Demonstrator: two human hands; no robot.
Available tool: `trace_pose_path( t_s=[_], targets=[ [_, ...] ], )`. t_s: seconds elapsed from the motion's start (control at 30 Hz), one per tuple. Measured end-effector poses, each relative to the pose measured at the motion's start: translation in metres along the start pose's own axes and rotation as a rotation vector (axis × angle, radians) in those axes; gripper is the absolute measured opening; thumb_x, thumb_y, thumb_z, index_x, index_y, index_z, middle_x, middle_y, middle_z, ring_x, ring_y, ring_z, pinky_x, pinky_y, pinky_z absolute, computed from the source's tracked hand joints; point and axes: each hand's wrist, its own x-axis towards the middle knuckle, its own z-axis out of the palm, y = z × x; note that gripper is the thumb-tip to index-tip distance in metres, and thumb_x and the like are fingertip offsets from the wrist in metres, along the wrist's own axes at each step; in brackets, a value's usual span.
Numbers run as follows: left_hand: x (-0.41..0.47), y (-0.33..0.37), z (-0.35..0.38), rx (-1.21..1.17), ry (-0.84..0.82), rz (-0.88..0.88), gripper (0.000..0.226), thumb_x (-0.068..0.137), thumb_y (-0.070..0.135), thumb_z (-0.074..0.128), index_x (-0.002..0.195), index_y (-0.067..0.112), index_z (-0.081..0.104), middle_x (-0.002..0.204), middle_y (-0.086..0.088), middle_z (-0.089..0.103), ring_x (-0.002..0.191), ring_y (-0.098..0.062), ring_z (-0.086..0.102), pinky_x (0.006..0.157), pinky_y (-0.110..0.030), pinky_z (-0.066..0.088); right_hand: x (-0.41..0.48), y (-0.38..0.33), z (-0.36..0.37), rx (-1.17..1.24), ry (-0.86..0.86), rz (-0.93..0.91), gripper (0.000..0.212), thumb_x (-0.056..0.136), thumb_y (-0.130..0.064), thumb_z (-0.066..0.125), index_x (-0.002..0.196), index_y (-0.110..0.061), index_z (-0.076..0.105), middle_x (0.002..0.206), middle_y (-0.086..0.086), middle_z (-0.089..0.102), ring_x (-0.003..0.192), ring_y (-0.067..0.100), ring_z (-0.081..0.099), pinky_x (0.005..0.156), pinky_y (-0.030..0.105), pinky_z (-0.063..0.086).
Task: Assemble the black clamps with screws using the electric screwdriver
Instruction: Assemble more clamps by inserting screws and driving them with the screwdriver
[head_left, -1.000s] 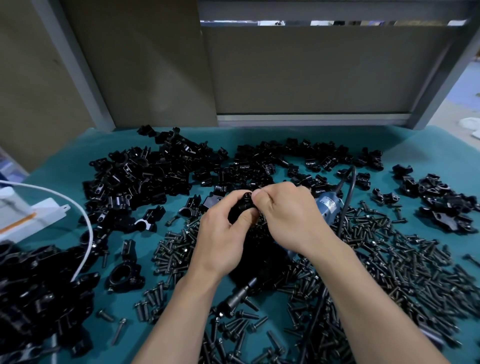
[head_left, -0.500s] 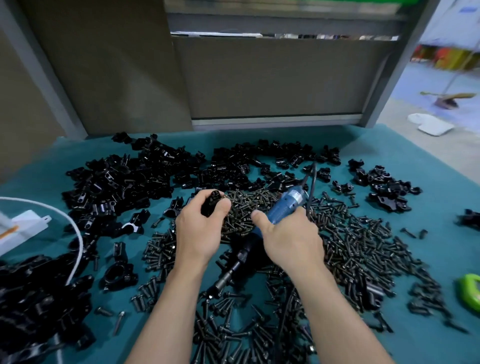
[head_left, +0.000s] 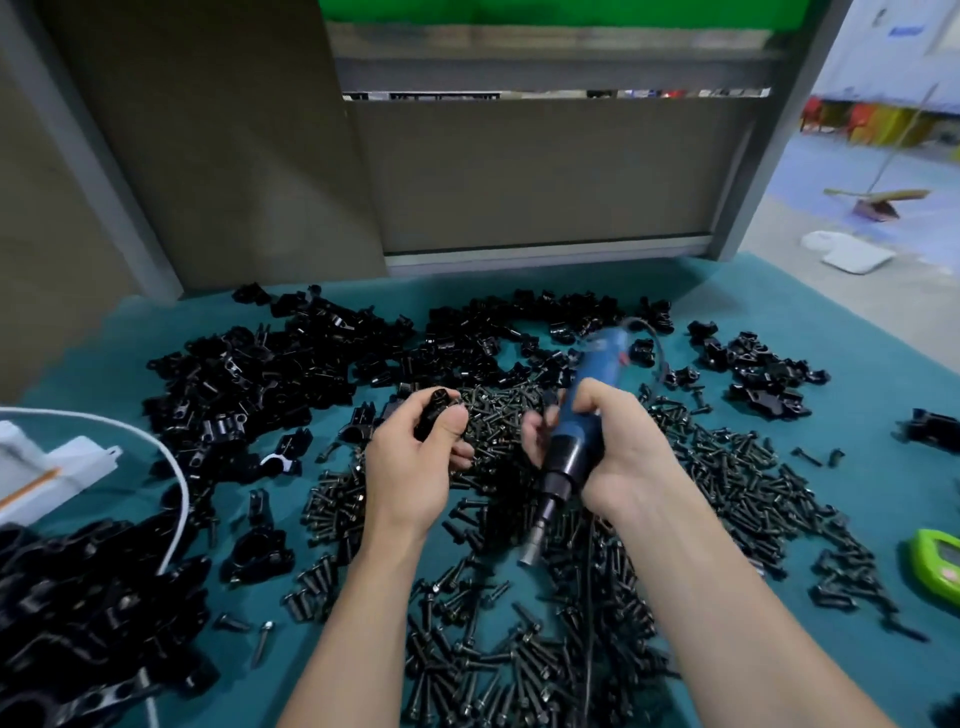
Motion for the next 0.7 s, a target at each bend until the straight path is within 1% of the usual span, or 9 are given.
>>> trace_pose_path(
  t_s=[0.03, 0.07, 0.17, 0.27, 0.33, 0.4, 0.5, 0.6, 0.7],
  targets=[
    [-0.001, -0.001, 0.002, 0.004, -0.018, 0.010, 0.014, 0.102, 0.033, 0.067, 0.115, 0.031, 0.072, 0.087, 0.011, 0.077, 0.069, -0.019, 0.075, 0.071, -0.046, 0.065, 0.002, -0.005, -0.001, 0.114, -0.073, -0.013, 0.045, 0.061, 0.004, 0.059, 0.104, -0.007, 0.051, 0.074, 0.013, 0.059, 0.069, 0.033, 0.069, 0.070, 0.048, 0.063],
    [-0.002, -0.002, 0.003, 0.014, -0.039, 0.020, 0.013, 0.102, 0.034, 0.066, 0.114, 0.034, 0.072, 0.088, 0.010, 0.077, 0.069, -0.020, 0.076, 0.070, -0.047, 0.065, 0.005, -0.010, -0.001, 0.186, -0.122, -0.026, 0.045, 0.062, 0.004, 0.057, 0.105, -0.007, 0.050, 0.072, 0.014, 0.060, 0.067, 0.031, 0.070, 0.068, 0.047, 0.063],
    [-0.004, -0.005, 0.004, 0.087, -0.089, 0.039, 0.014, 0.103, 0.035, 0.066, 0.110, 0.046, 0.070, 0.087, 0.009, 0.078, 0.068, -0.018, 0.076, 0.066, -0.042, 0.066, 0.018, -0.023, 0.003, 0.312, -0.190, -0.058, 0.041, 0.070, 0.005, 0.049, 0.108, -0.008, 0.049, 0.070, 0.007, 0.053, 0.054, 0.017, 0.052, 0.052, 0.031, 0.052],
    [-0.003, -0.003, 0.004, 0.160, -0.116, 0.039, 0.020, 0.103, 0.034, 0.066, 0.105, 0.053, 0.069, 0.087, 0.012, 0.077, 0.069, -0.015, 0.076, 0.068, -0.040, 0.065, 0.036, -0.031, 0.015, 0.361, -0.115, -0.119, 0.020, 0.084, 0.007, 0.050, 0.095, -0.009, 0.050, 0.063, 0.003, 0.051, 0.049, 0.015, 0.047, 0.049, 0.026, 0.047],
    [-0.005, -0.003, 0.004, 0.222, -0.126, 0.028, 0.022, 0.102, 0.035, 0.066, 0.102, 0.057, 0.068, 0.088, 0.016, 0.076, 0.068, -0.012, 0.075, 0.069, -0.041, 0.064, 0.047, -0.032, 0.022, 0.382, -0.051, -0.195, 0.020, 0.086, 0.007, 0.054, 0.092, -0.010, 0.047, 0.061, 0.004, 0.053, 0.048, 0.015, 0.049, 0.050, 0.027, 0.048],
    [-0.006, -0.004, 0.005, 0.255, -0.122, 0.015, 0.019, 0.101, 0.036, 0.067, 0.109, 0.053, 0.069, 0.087, 0.018, 0.076, 0.069, -0.010, 0.075, 0.071, -0.043, 0.064, 0.058, -0.032, 0.026, 0.399, -0.007, -0.279, 0.025, 0.082, 0.008, 0.056, 0.095, -0.011, 0.046, 0.060, 0.003, 0.053, 0.047, 0.016, 0.050, 0.051, 0.028, 0.049],
    [-0.007, -0.003, 0.005, 0.273, -0.128, 0.010, 0.025, 0.100, 0.037, 0.067, 0.124, 0.035, 0.070, 0.091, 0.019, 0.076, 0.071, -0.010, 0.076, 0.072, -0.041, 0.064, 0.069, -0.029, 0.027, 0.410, 0.018, -0.360, 0.031, 0.079, 0.009, 0.054, 0.100, -0.012, 0.044, 0.059, 0.004, 0.051, 0.047, 0.017, 0.049, 0.053, 0.029, 0.048],
    [-0.006, -0.004, 0.004, 0.264, -0.122, 0.001, 0.024, 0.099, 0.034, 0.068, 0.122, 0.035, 0.070, 0.091, 0.019, 0.076, 0.071, -0.012, 0.076, 0.066, -0.032, 0.063, 0.075, -0.026, 0.029, 0.428, 0.024, -0.402, 0.036, 0.078, 0.012, 0.053, 0.105, -0.012, 0.046, 0.065, 0.005, 0.050, 0.047, 0.017, 0.048, 0.052, 0.030, 0.048],
    [-0.007, -0.006, 0.004, 0.250, -0.091, -0.016, 0.028, 0.098, 0.034, 0.070, 0.126, 0.037, 0.069, 0.094, 0.020, 0.076, 0.072, -0.014, 0.077, 0.065, -0.031, 0.063, 0.075, -0.025, 0.029, 0.438, 0.017, -0.419, 0.038, 0.079, 0.012, 0.054, 0.107, -0.012, 0.048, 0.069, 0.006, 0.052, 0.046, 0.018, 0.048, 0.053, 0.030, 0.048]
  ],
)
